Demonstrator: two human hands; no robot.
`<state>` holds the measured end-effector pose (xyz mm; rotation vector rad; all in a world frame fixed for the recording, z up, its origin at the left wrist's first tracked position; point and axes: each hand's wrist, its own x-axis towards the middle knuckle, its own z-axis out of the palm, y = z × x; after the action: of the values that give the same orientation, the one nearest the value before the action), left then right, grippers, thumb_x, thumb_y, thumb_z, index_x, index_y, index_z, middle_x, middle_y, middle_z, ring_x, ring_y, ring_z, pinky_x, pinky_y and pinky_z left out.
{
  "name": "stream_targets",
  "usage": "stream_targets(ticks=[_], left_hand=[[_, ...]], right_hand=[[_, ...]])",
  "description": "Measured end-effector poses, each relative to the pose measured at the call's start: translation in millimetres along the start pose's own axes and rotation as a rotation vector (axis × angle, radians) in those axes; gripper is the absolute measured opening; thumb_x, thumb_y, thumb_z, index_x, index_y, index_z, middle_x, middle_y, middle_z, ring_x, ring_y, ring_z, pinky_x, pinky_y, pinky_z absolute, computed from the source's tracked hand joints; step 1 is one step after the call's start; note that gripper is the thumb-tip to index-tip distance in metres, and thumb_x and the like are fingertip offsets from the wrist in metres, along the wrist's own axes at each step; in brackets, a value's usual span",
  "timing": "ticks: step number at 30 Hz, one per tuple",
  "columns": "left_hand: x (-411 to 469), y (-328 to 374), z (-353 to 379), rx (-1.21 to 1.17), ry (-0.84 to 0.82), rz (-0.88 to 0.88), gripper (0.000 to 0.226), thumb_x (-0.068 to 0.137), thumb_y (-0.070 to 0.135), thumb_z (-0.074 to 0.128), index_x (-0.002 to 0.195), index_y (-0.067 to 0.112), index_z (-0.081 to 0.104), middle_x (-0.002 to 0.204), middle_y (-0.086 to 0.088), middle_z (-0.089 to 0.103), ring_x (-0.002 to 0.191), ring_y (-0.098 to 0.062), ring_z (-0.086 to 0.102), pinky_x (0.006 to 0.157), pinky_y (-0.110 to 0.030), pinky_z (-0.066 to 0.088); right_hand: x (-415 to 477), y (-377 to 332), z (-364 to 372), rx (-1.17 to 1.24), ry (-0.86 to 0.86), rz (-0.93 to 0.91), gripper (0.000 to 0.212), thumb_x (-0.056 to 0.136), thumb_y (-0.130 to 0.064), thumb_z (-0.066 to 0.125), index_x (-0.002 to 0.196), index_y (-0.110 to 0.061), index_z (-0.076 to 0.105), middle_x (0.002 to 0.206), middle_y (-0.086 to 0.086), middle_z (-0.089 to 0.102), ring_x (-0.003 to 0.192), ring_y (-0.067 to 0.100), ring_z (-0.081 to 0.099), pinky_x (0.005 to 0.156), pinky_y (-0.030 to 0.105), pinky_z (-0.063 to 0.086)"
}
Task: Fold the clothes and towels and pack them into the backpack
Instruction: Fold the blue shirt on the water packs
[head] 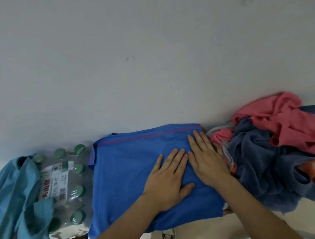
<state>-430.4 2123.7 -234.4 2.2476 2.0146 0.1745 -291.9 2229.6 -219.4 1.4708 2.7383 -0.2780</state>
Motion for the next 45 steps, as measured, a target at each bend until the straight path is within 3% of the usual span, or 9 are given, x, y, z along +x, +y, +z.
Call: stream_targets(ticks=[7, 11, 14, 18, 24, 30, 39, 43, 45], left_hand=[[4, 5, -15, -0.133, -0.071, -0.033, 0.078, 0.091, 0.061, 0.028, 0.152, 0.014, 0.013, 0.16, -0.001, 0.007, 0.147, -0.014, -0.004, 0.118, -0.05, -0.002], [-52, 1, -47, -0.346, 0.248, -0.137, 0.045, 0.087, 0.033, 0.046, 0.127, 0.015, 0.053, 0.13, -0.002, 0.055, 0.118, -0.017, 0.05, 0.104, -0.028, 0.038], [-137, -14, -57, -0.559, 0.405, -0.542, 0.009, 0.084, 0.029, 0.053, 0.09, 0.034, 0.057, 0.081, 0.018, 0.06, 0.072, -0.001, 0.055, 0.064, -0.011, 0.041], [-229, -37, -27, -0.876, 0.415, -1.093, 0.023, 0.08, 0.014, 0.072, 0.069, 0.031, 0.061, 0.066, 0.014, 0.064, 0.06, -0.005, 0.058, 0.059, -0.011, 0.041], [-237, -35, -12, -1.083, 0.378, -1.152, 0.021, 0.077, 0.021, 0.077, 0.087, 0.028, 0.059, 0.083, 0.01, 0.065, 0.072, -0.004, 0.061, 0.065, -0.014, 0.047], [-232, -53, -11, -1.831, 0.47, -1.348, 0.02, 0.085, 0.011, 0.069, 0.102, 0.006, 0.06, 0.093, -0.011, 0.067, 0.077, -0.021, 0.067, 0.075, -0.033, 0.055], [-248, -73, -31, -1.452, 0.627, -1.279, 0.005, 0.08, -0.001, 0.069, 0.079, 0.001, 0.064, 0.066, -0.009, 0.067, 0.062, -0.02, 0.061, 0.067, -0.035, 0.052], [-249, -73, -32, -1.076, 0.319, -1.178, 0.019, 0.081, 0.008, 0.063, 0.085, 0.016, 0.046, 0.062, -0.003, 0.062, 0.056, -0.021, 0.062, 0.06, -0.037, 0.048], [-246, -74, -36, -0.548, 0.133, -1.006, 0.022, 0.079, 0.016, 0.06, 0.084, 0.022, 0.04, 0.058, 0.003, 0.056, 0.053, -0.023, 0.056, 0.05, -0.033, 0.04]], right_hand=[[-3, -15, -22, -0.026, 0.027, -0.022, 0.073, 0.085, -0.043, 0.007, 0.15, -0.016, 0.023, 0.159, 0.003, 0.014, 0.147, 0.018, 0.011, 0.113, 0.049, 0.021], [-47, -80, -35, 0.248, 0.035, -0.144, 0.053, 0.097, -0.026, 0.029, 0.149, -0.016, 0.029, 0.158, 0.001, 0.021, 0.145, 0.015, 0.019, 0.113, 0.024, 0.017], [-88, -136, -18, 0.318, -0.014, -0.33, 0.053, 0.092, -0.036, 0.031, 0.142, -0.019, 0.042, 0.151, 0.001, 0.036, 0.136, 0.018, 0.037, 0.106, 0.026, 0.037], [-113, -179, 24, 0.129, -0.067, -0.47, 0.061, 0.082, -0.042, 0.055, 0.138, -0.023, 0.044, 0.149, 0.004, 0.04, 0.136, 0.02, 0.037, 0.1, 0.037, 0.045], [-119, -189, 43, -0.03, -0.075, -0.415, 0.088, 0.07, -0.037, 0.078, 0.145, -0.019, 0.035, 0.152, 0.008, 0.035, 0.14, 0.021, 0.026, 0.111, 0.037, 0.018], [-121, -193, 51, -0.057, 0.006, -0.38, 0.089, 0.066, -0.02, 0.078, 0.143, -0.011, 0.035, 0.15, 0.007, 0.038, 0.138, 0.02, 0.031, 0.11, 0.038, 0.023], [-119, -184, 52, -0.051, 0.031, -0.413, 0.067, 0.079, -0.016, 0.031, 0.145, -0.01, 0.034, 0.153, 0.004, 0.033, 0.141, 0.017, 0.024, 0.111, 0.036, 0.017], [-120, -182, 47, -0.048, -0.015, -0.442, 0.067, 0.08, -0.027, 0.036, 0.146, -0.014, 0.034, 0.154, 0.002, 0.032, 0.142, 0.015, 0.022, 0.11, 0.037, 0.02], [-120, -181, 44, -0.025, -0.029, -0.451, 0.066, 0.083, -0.037, 0.039, 0.145, -0.016, 0.037, 0.153, 0.0, 0.032, 0.142, 0.014, 0.021, 0.11, 0.036, 0.019]])
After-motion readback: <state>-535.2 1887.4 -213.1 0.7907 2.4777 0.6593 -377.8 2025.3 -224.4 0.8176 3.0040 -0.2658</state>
